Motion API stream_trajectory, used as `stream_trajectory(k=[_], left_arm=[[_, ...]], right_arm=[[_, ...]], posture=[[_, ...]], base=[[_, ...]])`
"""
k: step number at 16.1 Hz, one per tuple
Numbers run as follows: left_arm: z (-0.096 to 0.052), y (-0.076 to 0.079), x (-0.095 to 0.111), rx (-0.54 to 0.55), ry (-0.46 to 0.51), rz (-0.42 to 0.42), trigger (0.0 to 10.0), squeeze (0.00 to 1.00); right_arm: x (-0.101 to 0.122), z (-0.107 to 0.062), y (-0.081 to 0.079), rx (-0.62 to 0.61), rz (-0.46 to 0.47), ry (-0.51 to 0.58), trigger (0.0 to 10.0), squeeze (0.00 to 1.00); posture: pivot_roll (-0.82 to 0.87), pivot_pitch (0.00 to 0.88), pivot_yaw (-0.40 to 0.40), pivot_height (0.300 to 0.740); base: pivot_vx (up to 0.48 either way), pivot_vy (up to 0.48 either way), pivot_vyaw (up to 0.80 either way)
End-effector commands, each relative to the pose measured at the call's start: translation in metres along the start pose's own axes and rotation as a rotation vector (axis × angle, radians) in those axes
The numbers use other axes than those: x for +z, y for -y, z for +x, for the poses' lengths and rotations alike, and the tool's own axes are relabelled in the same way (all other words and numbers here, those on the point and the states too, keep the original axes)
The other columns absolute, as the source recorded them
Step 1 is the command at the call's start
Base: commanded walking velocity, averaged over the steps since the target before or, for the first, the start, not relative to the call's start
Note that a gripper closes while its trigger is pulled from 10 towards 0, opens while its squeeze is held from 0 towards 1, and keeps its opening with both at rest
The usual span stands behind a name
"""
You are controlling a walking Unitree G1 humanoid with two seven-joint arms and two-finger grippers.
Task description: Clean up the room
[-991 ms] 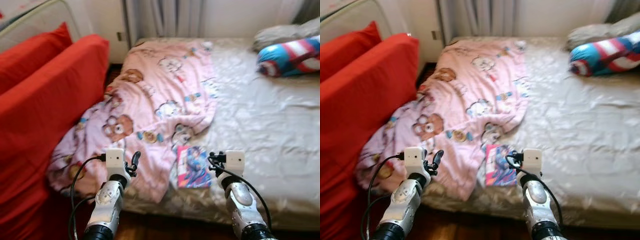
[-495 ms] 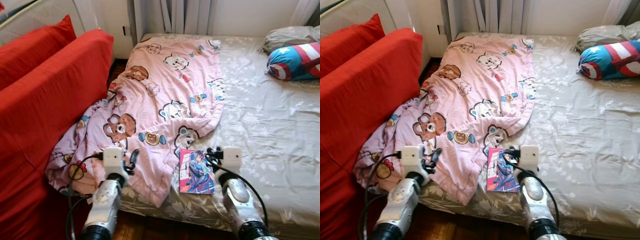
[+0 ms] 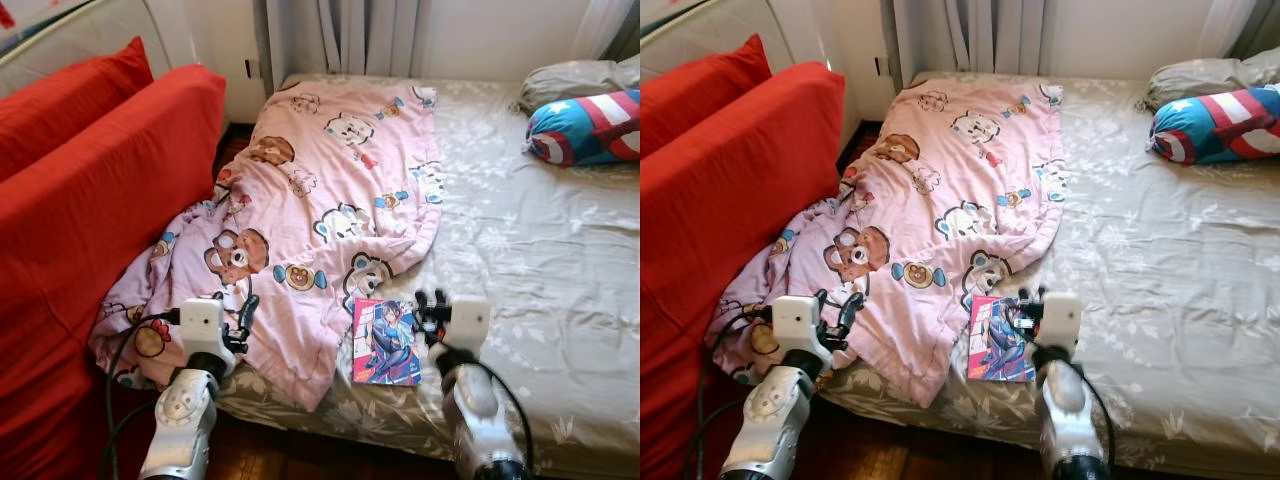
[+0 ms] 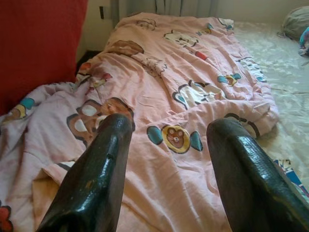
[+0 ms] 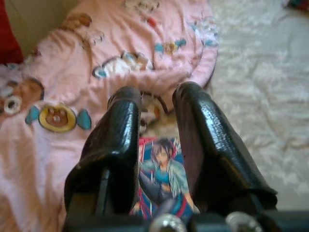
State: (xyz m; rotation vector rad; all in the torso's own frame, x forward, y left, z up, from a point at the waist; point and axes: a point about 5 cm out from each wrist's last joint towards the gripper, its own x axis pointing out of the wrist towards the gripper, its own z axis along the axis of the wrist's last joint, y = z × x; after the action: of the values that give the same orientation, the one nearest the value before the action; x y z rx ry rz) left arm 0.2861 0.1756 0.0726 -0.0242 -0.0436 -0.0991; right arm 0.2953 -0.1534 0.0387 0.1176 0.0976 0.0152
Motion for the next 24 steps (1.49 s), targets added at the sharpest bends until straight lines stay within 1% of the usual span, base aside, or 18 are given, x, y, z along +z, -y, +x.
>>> stream_trajectory(k=[1, 3, 4, 5, 6, 8, 9, 11, 12, 14, 15, 16, 17, 18, 19, 21, 22, 24], left_arm=[[-0.006, -0.006, -0.001, 0.02, -0.014, -0.001, 10.0, 0.0], [-0.008, -0.007, -0.003, 0.029, -0.02, -0.002, 10.0, 0.0], [-0.008, -0.015, -0.003, 0.088, -0.028, 0.0, 10.0, 0.0], [-0.007, -0.02, -0.002, 0.111, -0.028, -0.008, 10.0, 0.0], [-0.005, -0.025, 0.0, 0.114, -0.033, -0.028, 10.0, 0.0], [-0.005, -0.027, 0.0, 0.093, -0.046, -0.017, 10.0, 0.0], [-0.006, -0.028, -0.001, 0.103, -0.049, -0.027, 10.0, 0.0], [-0.018, -0.038, -0.006, 0.145, -0.066, -0.031, 10.0, 0.0], [-0.021, -0.042, -0.006, 0.17, -0.069, -0.037, 10.0, 0.0], [-0.022, -0.045, -0.006, 0.176, -0.068, -0.043, 10.0, 0.0], [-0.019, -0.049, -0.002, 0.18, -0.059, -0.035, 10.0, 0.0], [-0.017, -0.052, 0.001, 0.187, -0.054, -0.032, 10.0, 0.0], [-0.016, -0.053, 0.002, 0.188, -0.05, -0.033, 10.0, 0.0], [-0.012, -0.055, 0.004, 0.186, -0.047, -0.037, 10.0, 0.0], [-0.011, -0.053, 0.005, 0.177, -0.049, -0.041, 10.0, 0.0], [-0.011, -0.049, 0.003, 0.168, -0.056, -0.048, 10.0, 0.0], [-0.014, -0.046, 0.0, 0.169, -0.062, -0.054, 10.0, 0.0], [-0.016, -0.047, 0.0, 0.178, -0.065, -0.058, 10.0, 0.0]], right_arm=[[-0.001, -0.006, 0.002, -0.026, 0.025, 0.003, 10.0, 0.0], [-0.004, -0.008, 0.001, -0.018, 0.017, -0.006, 10.0, 0.0], [-0.002, -0.01, 0.004, -0.011, -0.019, 0.004, 10.0, 0.0], [0.001, -0.009, 0.008, -0.022, -0.017, 0.013, 10.0, 0.0], [0.006, -0.006, 0.014, -0.038, -0.015, 0.024, 10.0, 0.0], [0.01, -0.005, 0.016, -0.03, -0.026, 0.027, 10.0, 0.0], [0.01, -0.004, 0.016, -0.026, -0.028, 0.028, 10.0, 0.0], [0.009, -0.007, 0.016, -0.023, -0.024, 0.028, 10.0, 0.0], [0.008, -0.008, 0.013, -0.014, -0.017, 0.023, 10.0, 0.0], [0.004, -0.01, 0.007, 0.014, -0.023, 0.009, 10.0, 0.0], [0.004, -0.008, 0.006, 0.022, -0.043, 0.0, 10.0, 0.0], [0.003, -0.007, 0.007, 0.015, -0.03, -0.012, 10.0, 0.0], [0.004, -0.007, 0.007, 0.015, -0.031, -0.011, 10.0, 0.0], [0.007, -0.004, 0.006, 0.024, -0.033, -0.002, 10.0, 0.0], [0.011, -0.003, 0.005, 0.027, -0.026, 0.022, 10.0, 0.0], [0.014, -0.002, 0.003, 0.027, -0.018, 0.037, 10.0, 0.0], [0.015, -0.001, 0.003, 0.022, -0.018, 0.033, 10.0, 0.0], [0.013, -0.001, 0.003, 0.021, -0.019, 0.025, 10.0, 0.0]], posture=[[-0.02, 0.153, 0.014, 0.74], [-0.02, 0.144, 0.013, 0.74], [-0.03, 0.11, 0.007, 0.74], [-0.03, 0.103, 0.004, 0.74], [-0.03, 0.097, 0.001, 0.74], [-0.03, 0.092, 0.001, 0.74], [-0.03, 0.091, 0.001, 0.74], [-0.03, 0.072, 0.0, 0.74], [-0.03, 0.066, 0.0, 0.74], [-0.02, 0.057, 0.0, 0.74], [-0.03, 0.049, 0.004, 0.74], [-0.03, 0.047, 0.006, 0.74], [-0.03, 0.048, 0.008, 0.735], [-0.03, 0.057, 0.009, 0.72], [-0.03, 0.082, 0.012, 0.71], [-0.03, 0.095, 0.013, 0.71], [-0.03, 0.111, 0.009, 0.71], [-0.02, 0.118, 0.007, 0.71]], base=[[0.0, 0.0, 0.0], [0.0, 0.0, 0.0], [0.0, 0.0, 0.0], [0.0, 0.0, 0.0], [0.0, 0.0, 0.0], [0.0, 0.0, 0.0], [0.0, 0.0, 0.0], [0.0, 0.0, 0.0], [0.0, 0.0, 0.0], [0.0, 0.0, 0.0], [0.0, 0.0, 0.0], [0.0, 0.0, 0.0], [0.0, 0.0, 0.0], [0.0, 0.0, 0.0], [0.0, 0.0, 0.0], [0.0, 0.0, 0.0], [0.0, 0.0, 0.0], [0.0, 0.0, 0.0]])
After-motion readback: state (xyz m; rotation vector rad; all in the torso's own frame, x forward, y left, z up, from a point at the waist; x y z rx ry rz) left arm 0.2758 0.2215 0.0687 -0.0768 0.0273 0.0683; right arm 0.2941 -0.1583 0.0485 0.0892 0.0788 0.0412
